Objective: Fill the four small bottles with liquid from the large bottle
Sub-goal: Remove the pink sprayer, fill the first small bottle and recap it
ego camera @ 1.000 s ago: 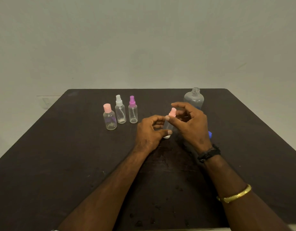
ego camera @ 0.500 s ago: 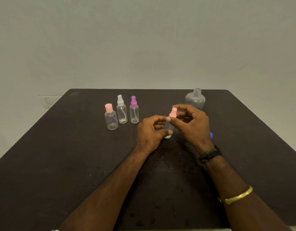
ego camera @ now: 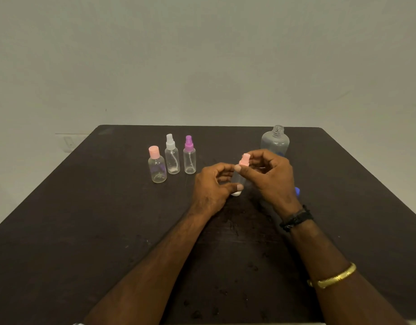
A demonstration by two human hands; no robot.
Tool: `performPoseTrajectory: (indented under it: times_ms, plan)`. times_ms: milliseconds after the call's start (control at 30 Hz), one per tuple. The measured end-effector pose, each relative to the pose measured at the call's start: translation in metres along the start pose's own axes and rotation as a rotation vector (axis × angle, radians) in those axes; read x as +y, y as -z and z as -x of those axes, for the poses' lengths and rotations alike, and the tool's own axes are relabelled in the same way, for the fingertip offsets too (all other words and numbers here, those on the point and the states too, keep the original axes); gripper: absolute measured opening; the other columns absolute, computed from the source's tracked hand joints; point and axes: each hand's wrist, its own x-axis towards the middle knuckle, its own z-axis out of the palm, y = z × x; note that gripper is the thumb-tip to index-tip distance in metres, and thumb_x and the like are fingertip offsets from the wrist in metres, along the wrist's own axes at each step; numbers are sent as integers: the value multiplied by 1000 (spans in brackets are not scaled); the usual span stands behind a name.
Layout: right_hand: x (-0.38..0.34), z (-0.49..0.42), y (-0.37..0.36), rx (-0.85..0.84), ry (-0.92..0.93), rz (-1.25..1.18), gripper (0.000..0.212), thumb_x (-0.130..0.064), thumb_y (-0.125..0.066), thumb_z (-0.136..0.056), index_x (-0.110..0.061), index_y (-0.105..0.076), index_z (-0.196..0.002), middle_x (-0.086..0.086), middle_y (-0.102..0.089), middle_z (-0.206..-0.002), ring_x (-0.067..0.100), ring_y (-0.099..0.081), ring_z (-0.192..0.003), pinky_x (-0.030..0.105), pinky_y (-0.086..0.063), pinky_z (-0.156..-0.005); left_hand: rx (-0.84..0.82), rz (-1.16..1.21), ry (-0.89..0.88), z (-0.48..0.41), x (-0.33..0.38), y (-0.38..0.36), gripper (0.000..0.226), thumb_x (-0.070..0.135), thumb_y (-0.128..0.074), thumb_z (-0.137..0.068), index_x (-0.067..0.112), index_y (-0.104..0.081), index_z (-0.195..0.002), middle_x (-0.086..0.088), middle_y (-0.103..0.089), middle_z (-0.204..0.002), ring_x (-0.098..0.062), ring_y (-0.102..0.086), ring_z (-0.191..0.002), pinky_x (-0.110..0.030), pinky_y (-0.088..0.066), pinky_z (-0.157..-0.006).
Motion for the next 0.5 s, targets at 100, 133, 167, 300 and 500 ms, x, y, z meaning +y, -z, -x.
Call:
performPoseTrajectory:
  times_ms: [100,133,167,300,500]
  plan:
    - [0,0,0,6,19,28,26,-25,-86,-82,-16,-72,-103,-6,-75,-90,6,-70,-82,17,-56,-73,-8,-25,-3,-1,-1,-1,46,13,-90,-71,16,-75,-115,4,-77,-106,-6,-72,-98,-25,-60,-89]
    - [0,0,0,-12,23,13,26,-22,-84,-85,-16,-72,-107,-6,-75,-95,7,-71,-88,19,-57,-77,-9,-19,-2,-1,-2,-2,46,11,-89,-71,16,-75,-115,5,-77,-107,-6,-73,-98,-25,-60,-88]
    - [-1,0,0,-39,22,-12,27,-18,-80,-89,-16,-72,-114,-6,-76,-103,7,-71,-96,22,-58,-83,-10,-5,-1,-1,-1,-2,45,9,-89,-72,15,-74,-115,5,-77,-106,-6,-73,-97,-24,-60,-87]
    - [-2,1,1,-133,-17,-128,33,-5,-67,-96,-10,-68,-128,2,-75,-120,12,-70,-116,34,-58,-98,-2,18,10,-1,0,0,44,5,-87,-72,13,-74,-113,3,-77,-104,-5,-74,-93,-23,-60,-86]
    - [-1,1,1,11,-11,-18,27,-27,-89,-79,-21,-74,-101,-6,-77,-91,8,-73,-85,24,-61,-78,-6,-1,9,0,-3,-2,46,10,-89,-71,16,-75,-114,5,-77,-105,-5,-73,-96,-26,-61,-87]
